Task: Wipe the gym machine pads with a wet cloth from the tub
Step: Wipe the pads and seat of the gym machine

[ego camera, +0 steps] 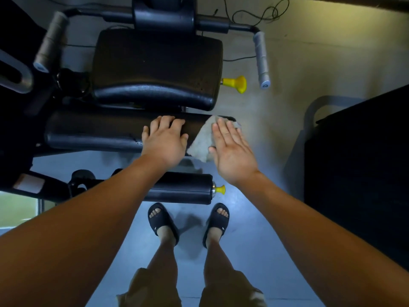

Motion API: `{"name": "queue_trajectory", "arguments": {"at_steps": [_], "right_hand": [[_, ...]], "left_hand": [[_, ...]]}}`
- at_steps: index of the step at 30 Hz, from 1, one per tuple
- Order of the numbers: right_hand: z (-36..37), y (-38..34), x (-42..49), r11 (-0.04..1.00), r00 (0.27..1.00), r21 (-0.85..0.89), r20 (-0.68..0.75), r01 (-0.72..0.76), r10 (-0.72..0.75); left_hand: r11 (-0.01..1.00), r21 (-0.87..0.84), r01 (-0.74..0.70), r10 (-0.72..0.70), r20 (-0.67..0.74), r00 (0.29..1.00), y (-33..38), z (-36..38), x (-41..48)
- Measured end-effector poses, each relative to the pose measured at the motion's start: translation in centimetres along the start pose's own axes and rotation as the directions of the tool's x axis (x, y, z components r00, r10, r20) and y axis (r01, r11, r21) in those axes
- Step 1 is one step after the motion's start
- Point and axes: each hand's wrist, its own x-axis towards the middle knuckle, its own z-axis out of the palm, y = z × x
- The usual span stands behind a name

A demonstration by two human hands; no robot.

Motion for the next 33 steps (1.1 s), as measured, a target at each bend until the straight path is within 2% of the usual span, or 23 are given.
{"name": "queue_trajectory", "arguments": {"at_steps": [3,6,11,15,19,22,25,28,31,33], "right_hand": [[0.3,-2.2,1.8,0.999,1.000,-0.032,0.021,-0.008,0.008],[0.5,-5.0,3.8,0.998,0.998,-0.053,0.053,0.022,-0.019],[1.7,-10.1,5.6,0.998,0.998,-0.061,0.052,0.030,-0.027],[2.6,-13.7,6.5,0.997,0.997,-0.062,0.065,0.038,-0.034],[3.1,-17.0,7.7,0.995,0.996,-0.083,0.068,0.057,-0.051],[3.5,-19.2,8.7,0.998,0.997,-0.069,0.074,0.009,-0.004],[3.9,-21.8,10.1,0.998,0.997,-0.049,0.070,-0.025,0.029],[3.9,-23.4,11.5,0.996,0.995,-0.060,0.086,0.064,-0.059],[3.1,-22.1,11.9,0.975,0.974,-0.104,0.130,0.197,-0.184],[2.3,-20.0,11.5,0.972,0.969,-0.106,0.156,0.208,-0.190]], "left_hand": [[0.999,-0.019,-0.051,0.048,-0.136,0.990,-2.3,-0.9,-0.7],[0.998,-0.046,0.031,-0.041,-0.237,0.971,-5.4,-2.0,-1.7],[0.982,-0.098,0.159,-0.181,-0.289,0.940,-11.8,-4.1,-3.1],[0.967,-0.092,0.238,-0.254,-0.258,0.932,-16.1,-5.3,-3.4],[0.978,-0.100,0.183,-0.201,-0.222,0.954,-19.0,-5.7,-4.0],[0.987,-0.076,0.140,-0.154,-0.233,0.960,-19.8,-6.1,-3.8],[0.984,-0.105,0.146,-0.168,-0.243,0.955,-19.8,-6.4,-3.3],[0.984,-0.094,0.149,-0.169,-0.253,0.953,-19.8,-6.6,-2.9],[0.990,0.057,0.132,-0.113,-0.262,0.959,-19.9,-6.2,-2.8],[0.984,0.134,0.119,-0.082,-0.256,0.963,-19.9,-5.9,-2.8]]}}
